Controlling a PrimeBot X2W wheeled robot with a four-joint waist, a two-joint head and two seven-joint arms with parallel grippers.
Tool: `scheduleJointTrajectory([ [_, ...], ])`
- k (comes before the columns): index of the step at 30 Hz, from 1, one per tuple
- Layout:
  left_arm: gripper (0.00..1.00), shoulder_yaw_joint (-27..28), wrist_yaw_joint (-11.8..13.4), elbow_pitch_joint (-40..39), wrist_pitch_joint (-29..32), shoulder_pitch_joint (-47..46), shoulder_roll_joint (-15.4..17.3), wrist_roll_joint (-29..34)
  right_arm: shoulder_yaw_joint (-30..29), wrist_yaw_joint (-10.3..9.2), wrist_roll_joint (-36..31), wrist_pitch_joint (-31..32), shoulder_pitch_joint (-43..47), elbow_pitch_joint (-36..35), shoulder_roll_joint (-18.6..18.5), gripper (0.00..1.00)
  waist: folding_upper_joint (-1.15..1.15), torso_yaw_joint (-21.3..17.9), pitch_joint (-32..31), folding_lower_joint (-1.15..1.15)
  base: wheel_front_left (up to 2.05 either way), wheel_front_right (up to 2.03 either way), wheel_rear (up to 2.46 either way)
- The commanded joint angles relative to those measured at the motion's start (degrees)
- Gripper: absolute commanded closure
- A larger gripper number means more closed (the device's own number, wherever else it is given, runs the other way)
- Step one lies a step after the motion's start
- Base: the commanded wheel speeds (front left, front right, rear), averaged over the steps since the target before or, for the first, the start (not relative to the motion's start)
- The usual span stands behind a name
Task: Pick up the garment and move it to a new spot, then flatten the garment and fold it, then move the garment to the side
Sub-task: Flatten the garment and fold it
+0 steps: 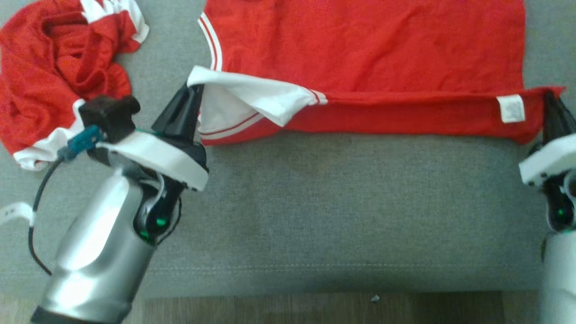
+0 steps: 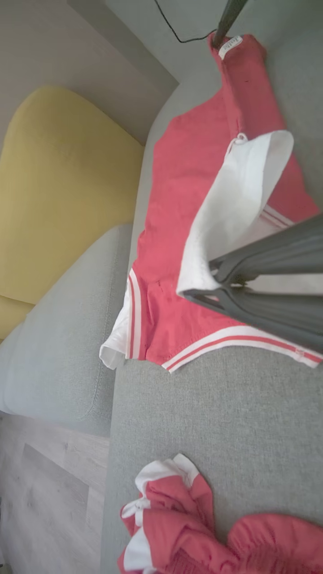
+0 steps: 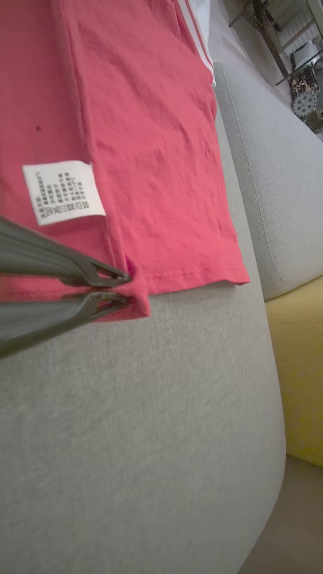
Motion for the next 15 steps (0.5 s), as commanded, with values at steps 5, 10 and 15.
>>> scheduleJointTrajectory([
  [5,1.0,1.2,-1.4,6.8,-3.0,-8.2,0.7,2.9,3.8,0.36,-1.5,-3.4,-6.6,3.5,-1.1,1.0,0.0,-1.0,3.7,0.0,0.0,0.0,0.0],
  [10,0.0,0.6,-2.6,12.4,-5.6,-11.1,-0.7,3.9,5.5,0.36,0.2,-6.6,-9.8,7.3,-0.9,0.0,0.0,-1.4,4.9,0.0,0.0,0.0,0.0],
  [15,0.0,2.7,-1.7,12.1,-6.9,-8.3,-1.5,5.7,7.3,0.36,5.7,-11.8,-7.9,6.2,-0.9,0.0,0.0,-1.6,3.9,0.0,0.0,0.0,0.0],
])
